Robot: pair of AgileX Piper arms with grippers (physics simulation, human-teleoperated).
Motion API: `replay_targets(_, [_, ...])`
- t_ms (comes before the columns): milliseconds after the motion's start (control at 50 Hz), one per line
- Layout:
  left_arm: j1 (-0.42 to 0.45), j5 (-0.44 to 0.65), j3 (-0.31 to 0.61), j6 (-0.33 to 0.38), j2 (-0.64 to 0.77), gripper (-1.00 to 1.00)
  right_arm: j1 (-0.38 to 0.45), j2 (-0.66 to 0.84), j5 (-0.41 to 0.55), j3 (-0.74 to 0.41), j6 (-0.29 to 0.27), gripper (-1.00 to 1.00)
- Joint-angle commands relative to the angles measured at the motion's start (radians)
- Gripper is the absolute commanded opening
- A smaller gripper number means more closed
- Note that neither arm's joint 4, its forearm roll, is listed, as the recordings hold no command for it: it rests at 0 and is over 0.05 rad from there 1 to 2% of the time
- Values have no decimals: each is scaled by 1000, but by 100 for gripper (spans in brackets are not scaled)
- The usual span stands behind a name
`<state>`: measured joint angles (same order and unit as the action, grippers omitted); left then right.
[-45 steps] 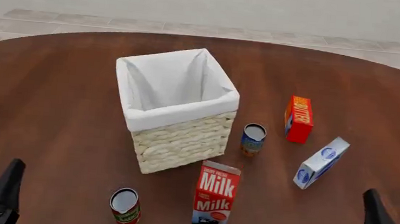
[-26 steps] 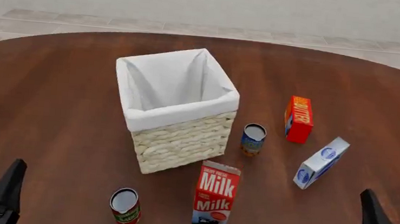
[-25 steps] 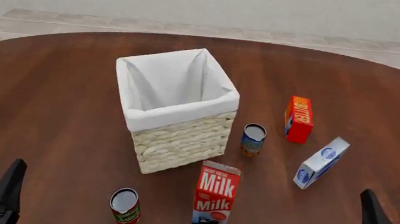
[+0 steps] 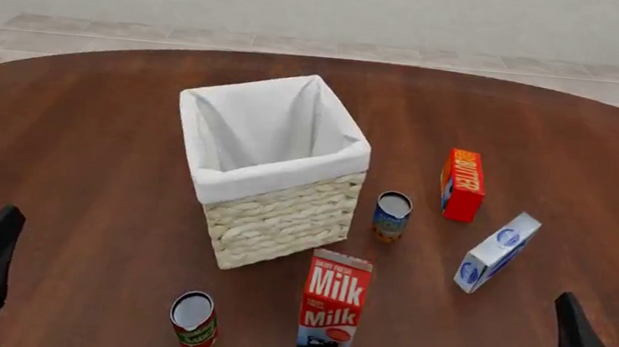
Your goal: Pick up the alphabet soup and the tomato sauce, and put them in the basket.
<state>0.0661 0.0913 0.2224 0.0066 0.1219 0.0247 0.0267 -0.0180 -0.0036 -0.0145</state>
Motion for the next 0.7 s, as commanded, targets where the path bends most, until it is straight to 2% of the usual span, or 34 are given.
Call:
replay_targets(20, [22, 18, 137, 1, 169, 100, 5, -9, 8, -1, 1, 100])
replay_targets(80, [45, 24, 167, 17, 238, 100, 6, -16, 14, -1, 2, 100])
replay_targets(100, [59, 25, 179, -3, 278, 100, 6, -18, 16, -1, 1, 100])
replay_targets(140, [75, 30, 199, 26, 319, 100, 9, -21, 19, -1, 1, 100])
replay_targets(160, [97, 39, 213, -3, 351, 100, 10, -21, 20, -1, 1, 100])
replay_targets(200, [97, 52, 238, 14, 399, 100, 11, -22, 21, -1, 2, 100])
replay_targets(220, [118, 62, 251, -2, 419, 100, 10, -22, 22, -1, 2, 100])
replay_targets(300, [106, 94, 302, -6, 505, 100, 7, -23, 23, 0, 3, 100])
replay_targets(380, [137, 120, 332, 12, 549, 100, 9, -23, 23, -1, 4, 100])
replay_targets(440, [151, 134, 345, -5, 584, 100, 11, -23, 23, -1, 3, 100])
replay_targets(460, [159, 135, 349, 26, 578, 100, 12, -23, 23, -1, 3, 100])
replay_targets(500, [175, 152, 357, 40, 619, 100, 13, -23, 24, -1, 2, 100])
replay_targets(520, [180, 155, 357, 75, 624, 100, 13, -23, 24, -1, 3, 100])
replay_targets(560, [192, 167, 361, 81, 649, 100, 13, -22, 24, -1, 2, 100])
replay_targets(580, [192, 168, 364, 106, 642, 100, 13, -22, 24, -1, 4, 100])
replay_targets(620, [219, 187, 369, 122, 670, 100, 15, -22, 24, 0, 3, 100])
replay_targets(700, [261, 228, 391, 112, 706, 100, 17, -19, 22, 0, 5, 100])
